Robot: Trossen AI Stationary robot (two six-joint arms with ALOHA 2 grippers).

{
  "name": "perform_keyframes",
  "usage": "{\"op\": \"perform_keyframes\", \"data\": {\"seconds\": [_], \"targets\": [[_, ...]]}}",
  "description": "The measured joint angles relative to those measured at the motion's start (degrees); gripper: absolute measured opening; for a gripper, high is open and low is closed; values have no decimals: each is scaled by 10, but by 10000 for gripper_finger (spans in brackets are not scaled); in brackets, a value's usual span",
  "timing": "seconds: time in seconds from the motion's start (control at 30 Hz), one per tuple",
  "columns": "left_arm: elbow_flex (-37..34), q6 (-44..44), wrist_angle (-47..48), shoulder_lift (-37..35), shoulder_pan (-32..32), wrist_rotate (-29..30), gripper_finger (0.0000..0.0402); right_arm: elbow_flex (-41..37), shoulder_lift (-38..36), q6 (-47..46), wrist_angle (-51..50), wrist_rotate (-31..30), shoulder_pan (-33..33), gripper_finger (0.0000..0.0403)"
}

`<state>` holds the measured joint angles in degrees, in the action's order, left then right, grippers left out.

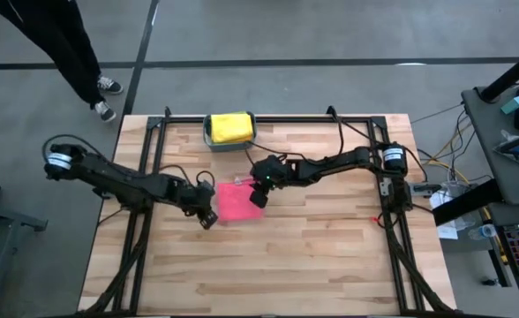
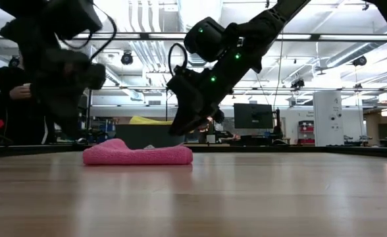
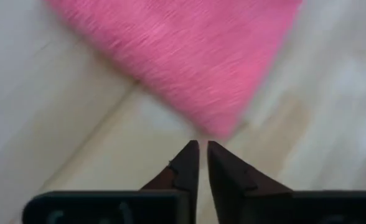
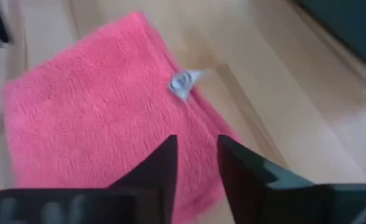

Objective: Fold microfiber towels
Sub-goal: Put the pink towel into the bin

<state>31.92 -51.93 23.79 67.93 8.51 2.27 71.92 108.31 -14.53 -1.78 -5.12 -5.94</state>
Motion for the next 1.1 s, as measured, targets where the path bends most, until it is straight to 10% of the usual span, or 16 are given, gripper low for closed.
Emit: {"op": "perform_keyframes", "data": {"seconds": [0.57,1.1], "targets": [[-6,-77,-74,7,-61,40,233,-24,-20,-127,-53,38,-1,262],[-11,-43,-210,125,-63,41,251,-98,-18,-224,47,58,14,272]]}}
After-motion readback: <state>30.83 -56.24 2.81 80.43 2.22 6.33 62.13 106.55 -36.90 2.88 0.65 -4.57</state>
